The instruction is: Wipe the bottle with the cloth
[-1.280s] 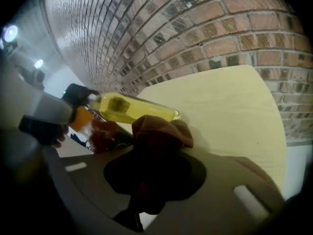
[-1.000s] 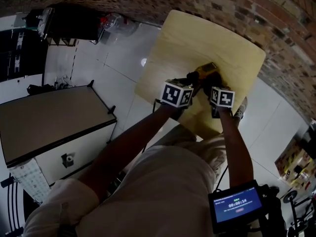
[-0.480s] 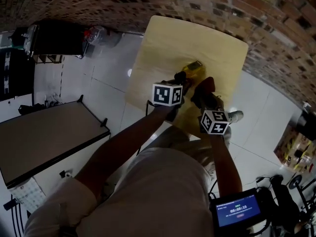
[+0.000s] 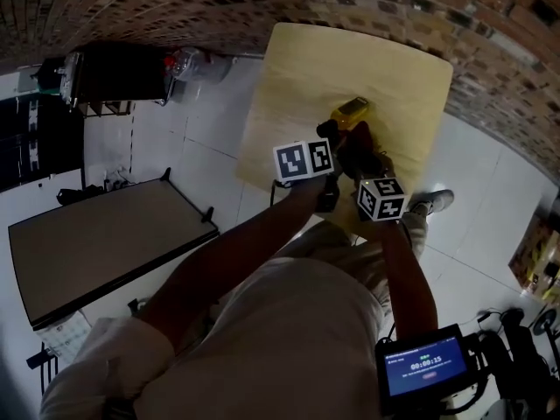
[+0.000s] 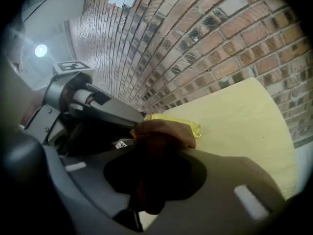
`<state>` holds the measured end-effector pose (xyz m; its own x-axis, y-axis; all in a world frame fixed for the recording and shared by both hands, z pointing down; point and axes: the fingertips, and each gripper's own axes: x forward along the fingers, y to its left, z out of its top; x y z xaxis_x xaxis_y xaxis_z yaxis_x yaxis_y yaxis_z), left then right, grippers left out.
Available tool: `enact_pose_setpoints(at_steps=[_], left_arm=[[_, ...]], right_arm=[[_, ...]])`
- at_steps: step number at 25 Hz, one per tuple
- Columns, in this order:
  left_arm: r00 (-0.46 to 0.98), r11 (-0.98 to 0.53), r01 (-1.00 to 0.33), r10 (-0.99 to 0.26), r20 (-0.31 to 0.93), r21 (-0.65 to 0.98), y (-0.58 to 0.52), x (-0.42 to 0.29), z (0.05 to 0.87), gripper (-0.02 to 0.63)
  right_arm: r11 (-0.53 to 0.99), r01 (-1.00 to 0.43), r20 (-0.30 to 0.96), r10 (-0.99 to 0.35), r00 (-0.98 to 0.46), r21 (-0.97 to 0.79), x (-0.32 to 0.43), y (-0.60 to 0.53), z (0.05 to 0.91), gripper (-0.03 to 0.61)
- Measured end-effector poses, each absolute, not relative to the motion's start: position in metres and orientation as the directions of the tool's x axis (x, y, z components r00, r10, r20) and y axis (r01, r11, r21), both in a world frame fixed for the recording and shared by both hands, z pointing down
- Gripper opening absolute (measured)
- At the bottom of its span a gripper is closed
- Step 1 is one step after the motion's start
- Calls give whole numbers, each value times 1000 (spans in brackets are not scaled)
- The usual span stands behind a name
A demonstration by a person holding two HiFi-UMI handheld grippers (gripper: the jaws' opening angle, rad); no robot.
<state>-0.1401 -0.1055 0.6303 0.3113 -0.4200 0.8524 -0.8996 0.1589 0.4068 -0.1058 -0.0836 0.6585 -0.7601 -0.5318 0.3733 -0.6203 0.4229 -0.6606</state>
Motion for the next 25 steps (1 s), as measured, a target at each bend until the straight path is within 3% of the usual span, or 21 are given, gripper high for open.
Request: enact_pose_setpoints(at_steps=[7,10,13,17,19,21,25], left_arm=[[312,204,-881,-429,848,428,-108,-142,632,170],[323,203,-876,-427,845,437,-108,-142,632,172],[326,172,-887,-423,845,428,-105,-139,633,172],[336,151,-887,-438,834,437,-111,-138,632,177],[364,69,-898,-434,824,434,-112,-136,631,183],[403,-43,-903,-427,810,427,-106,-134,628,242],[443,-180,-896,-390,807,405,-77,-147,620,257]], right_arm=[[286,-702,399,-658,-639,-652,-97,-89,664,86],[178,-772,486,-685,-543,-611,-86,-88,687,83],[98,-794,614,-580,-535,-600,-87,-75,730,84],[94,-797,675,-478,-562,-596,-94,-81,748,86],[67,-793,679,-476,-560,-606,-86,-81,745,86],[35,-777,660,-505,-556,-628,-71,-76,737,86],[4,-764,634,-554,-540,-646,-36,-56,720,86]])
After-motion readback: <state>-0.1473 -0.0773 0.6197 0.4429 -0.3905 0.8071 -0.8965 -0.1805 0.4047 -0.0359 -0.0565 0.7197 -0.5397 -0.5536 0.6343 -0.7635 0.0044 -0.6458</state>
